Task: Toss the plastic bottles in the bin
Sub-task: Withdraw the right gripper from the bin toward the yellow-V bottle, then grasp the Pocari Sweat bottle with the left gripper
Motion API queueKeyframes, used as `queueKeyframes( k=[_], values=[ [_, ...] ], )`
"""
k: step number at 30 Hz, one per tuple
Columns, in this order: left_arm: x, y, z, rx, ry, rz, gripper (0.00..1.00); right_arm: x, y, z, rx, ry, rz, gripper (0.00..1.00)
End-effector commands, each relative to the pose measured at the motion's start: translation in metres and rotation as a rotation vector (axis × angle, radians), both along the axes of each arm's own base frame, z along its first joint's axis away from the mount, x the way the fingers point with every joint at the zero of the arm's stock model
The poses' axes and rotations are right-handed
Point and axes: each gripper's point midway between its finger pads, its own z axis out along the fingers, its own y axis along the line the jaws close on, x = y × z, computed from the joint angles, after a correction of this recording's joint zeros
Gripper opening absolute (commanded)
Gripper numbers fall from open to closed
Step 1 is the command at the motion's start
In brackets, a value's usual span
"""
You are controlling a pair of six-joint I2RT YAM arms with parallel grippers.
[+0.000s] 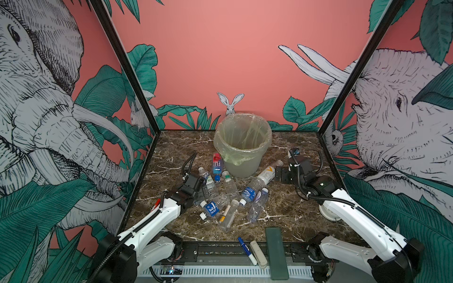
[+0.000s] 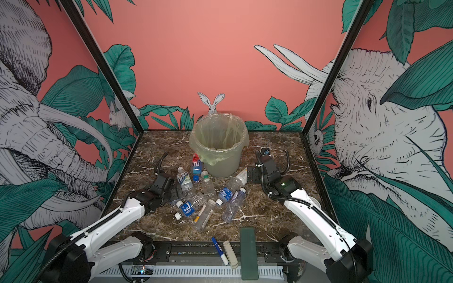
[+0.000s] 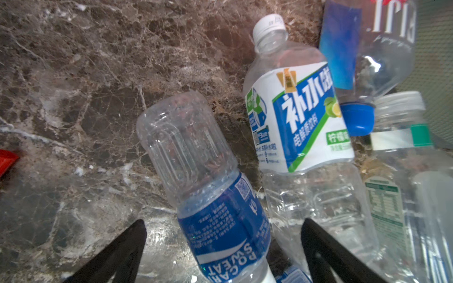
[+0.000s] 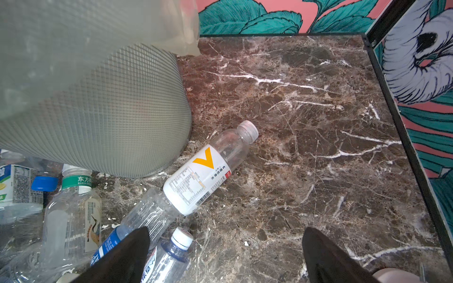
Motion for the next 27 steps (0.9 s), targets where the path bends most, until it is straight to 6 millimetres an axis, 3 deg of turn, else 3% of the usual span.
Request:
queueKeyframes(
  k=[1,17,27],
  values=[
    [0.0,0.0,-0.007,-0.018,0.004,0.033,1.0,0.0,-0.001,0.005,0.042,-0.023,-0.023,0.99],
    [0.0,0.005,-0.024,0.01,0.023,0.047,0.99,-0.002,0.004,-0.014,0.06,0.022,-0.016,0.99],
    [0.003,0.013,-0.025,0.043,0.025,0.032,0.91,-0.002,0.007,-0.023,0.075,0.037,-0.011,0.97]
  ],
)
